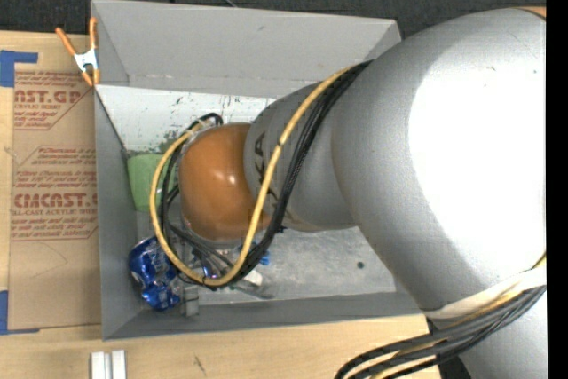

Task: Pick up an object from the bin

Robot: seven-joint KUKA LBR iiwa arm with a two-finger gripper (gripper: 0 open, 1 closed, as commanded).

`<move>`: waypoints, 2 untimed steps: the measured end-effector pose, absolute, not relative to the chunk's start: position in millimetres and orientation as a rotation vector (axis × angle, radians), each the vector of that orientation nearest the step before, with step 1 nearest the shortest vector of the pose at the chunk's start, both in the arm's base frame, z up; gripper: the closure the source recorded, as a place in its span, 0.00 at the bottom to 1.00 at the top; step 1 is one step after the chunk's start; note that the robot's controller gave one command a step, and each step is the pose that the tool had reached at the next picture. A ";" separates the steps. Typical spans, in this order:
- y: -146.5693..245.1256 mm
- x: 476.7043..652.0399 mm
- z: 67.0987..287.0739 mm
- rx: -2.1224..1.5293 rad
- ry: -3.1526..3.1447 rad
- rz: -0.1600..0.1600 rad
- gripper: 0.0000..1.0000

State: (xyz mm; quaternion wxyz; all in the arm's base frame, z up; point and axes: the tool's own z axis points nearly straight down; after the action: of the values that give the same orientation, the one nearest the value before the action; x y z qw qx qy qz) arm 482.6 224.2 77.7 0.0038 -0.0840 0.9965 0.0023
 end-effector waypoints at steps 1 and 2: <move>218.7 481.7 76.5 -0.258 3.133 -0.003 1.00; 220.7 498.9 119.4 -0.182 3.132 0.004 1.00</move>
Offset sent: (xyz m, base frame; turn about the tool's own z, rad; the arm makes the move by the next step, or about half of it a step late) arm 0.0000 0.0000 0.0000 0.0000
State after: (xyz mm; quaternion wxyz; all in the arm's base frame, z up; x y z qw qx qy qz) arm 498.9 220.7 119.4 0.0019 -0.0580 0.9983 0.0012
